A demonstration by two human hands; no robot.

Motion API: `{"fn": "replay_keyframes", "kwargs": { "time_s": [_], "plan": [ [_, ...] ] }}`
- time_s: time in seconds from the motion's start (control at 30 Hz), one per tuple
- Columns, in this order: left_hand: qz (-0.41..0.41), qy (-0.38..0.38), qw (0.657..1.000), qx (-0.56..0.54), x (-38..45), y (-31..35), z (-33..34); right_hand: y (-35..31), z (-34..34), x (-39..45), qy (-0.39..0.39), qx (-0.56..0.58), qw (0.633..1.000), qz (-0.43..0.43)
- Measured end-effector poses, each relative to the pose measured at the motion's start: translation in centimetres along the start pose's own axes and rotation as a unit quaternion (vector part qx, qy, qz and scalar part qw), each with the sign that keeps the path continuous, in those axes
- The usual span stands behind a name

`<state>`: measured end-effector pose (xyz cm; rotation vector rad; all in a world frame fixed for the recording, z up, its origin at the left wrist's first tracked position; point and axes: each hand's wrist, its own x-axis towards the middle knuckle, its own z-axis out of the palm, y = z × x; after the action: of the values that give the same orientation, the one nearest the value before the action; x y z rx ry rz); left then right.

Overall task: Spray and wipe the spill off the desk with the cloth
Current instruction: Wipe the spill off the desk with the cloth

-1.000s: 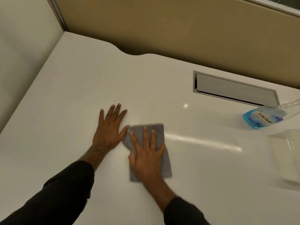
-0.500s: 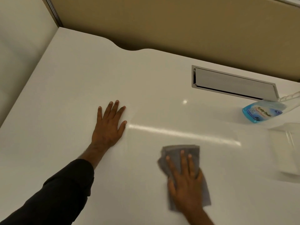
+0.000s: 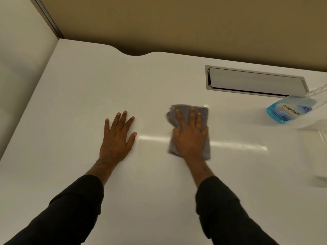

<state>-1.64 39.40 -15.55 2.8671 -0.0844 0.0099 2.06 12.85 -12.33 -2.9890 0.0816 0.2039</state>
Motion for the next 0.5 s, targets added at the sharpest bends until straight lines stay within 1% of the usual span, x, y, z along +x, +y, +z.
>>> {"fn": "replay_keyframes", "kwargs": {
  "time_s": [0.07,0.13,0.23,0.3,0.37,0.43,0.5],
  "plan": [
    [0.000,0.002,1.000,-0.002,0.0,0.1,0.0,4.0,-0.6,-1.1,0.002,-0.025,0.999,0.029],
    [0.000,0.002,1.000,-0.003,0.0,0.1,-0.1,7.1,-0.8,-3.8,0.003,-0.035,0.999,0.039],
    [0.002,0.007,1.000,0.003,0.0,0.2,0.0,9.0,0.2,-10.5,-0.001,-0.044,0.999,0.013],
    [0.002,0.008,1.000,0.009,0.0,0.3,-0.1,8.1,1.3,-15.0,-0.014,-0.051,0.998,-0.032],
    [0.001,0.007,1.000,0.011,0.0,0.3,-0.1,5.7,2.6,-17.7,-0.021,-0.051,0.995,-0.086],
    [-0.001,0.005,1.000,0.010,0.0,0.4,-0.1,2.5,3.5,-17.6,-0.022,-0.037,0.992,-0.119],
    [-0.002,0.002,1.000,0.014,0.0,0.4,-0.2,-0.4,3.5,-14.8,-0.007,-0.010,0.993,-0.119]
  ]
}}
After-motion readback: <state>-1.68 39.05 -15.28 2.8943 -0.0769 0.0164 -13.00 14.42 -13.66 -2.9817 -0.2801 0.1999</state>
